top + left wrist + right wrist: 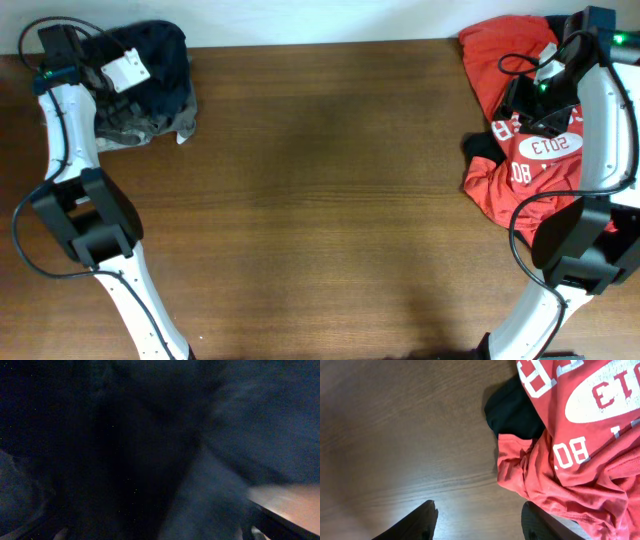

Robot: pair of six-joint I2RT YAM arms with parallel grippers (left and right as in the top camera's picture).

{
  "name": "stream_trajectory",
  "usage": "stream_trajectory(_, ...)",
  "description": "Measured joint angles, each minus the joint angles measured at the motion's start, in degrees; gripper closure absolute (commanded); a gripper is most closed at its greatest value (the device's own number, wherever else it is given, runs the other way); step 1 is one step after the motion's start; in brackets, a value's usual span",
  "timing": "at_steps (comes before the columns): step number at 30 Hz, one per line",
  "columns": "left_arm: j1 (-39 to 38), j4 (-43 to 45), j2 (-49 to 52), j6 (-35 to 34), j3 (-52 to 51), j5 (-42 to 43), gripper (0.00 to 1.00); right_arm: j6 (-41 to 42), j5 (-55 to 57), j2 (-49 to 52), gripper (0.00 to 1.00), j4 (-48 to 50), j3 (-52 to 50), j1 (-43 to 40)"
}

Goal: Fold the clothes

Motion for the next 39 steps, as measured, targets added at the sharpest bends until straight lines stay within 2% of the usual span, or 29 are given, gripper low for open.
stream_trajectory(5,0.0,-12.7,-6.9,-0.3,-0.1,7.2,0.01,0.0,0.0,0.0,0.4,-0.1,0.0,0.0)
stream_trajectory(12,-0.3,-21.4,-15.6,-0.4,0.3,24.8,0.01,0.0,0.0,0.0,0.39,0.0,0.0,0.2)
stream_trajectory(17,-1.6,-21.5,-15.7,-0.4,0.3,34.5,0.01,0.0,0.0,0.1,0.4,0.3,0.0,0.8)
stream_trajectory(21,-3.1,-11.4,-15.6,-2.8,0.2,36.5,0.01,0.0,0.0,0.4,0.4,0.6,0.0,1.7)
stream_trajectory(24,-4.2,5.1,-14.8,-17.2,0.3,32.1,0.01,0.0,0.0,0.7,0.39,0.8,0.0,2.6)
stream_trajectory(26,-4.5,13.8,-13.6,-28.5,0.3,26.1,0.01,0.0,0.0,1.0,0.39,0.9,0.0,3.1)
stream_trajectory(30,-4.3,23.5,-9.5,-48.5,0.5,12.1,0.01,0.0,0.0,1.8,0.39,0.9,0.0,4.0)
stream_trajectory(35,-4.0,27.5,-2.5,-63.3,0.5,-0.6,0.01,0.0,0.0,2.1,0.39,0.9,0.0,4.2)
stream_trajectory(39,-4.0,29.0,2.7,-68.4,0.5,-5.4,0.01,0.0,0.0,2.1,0.39,1.0,0.0,4.2)
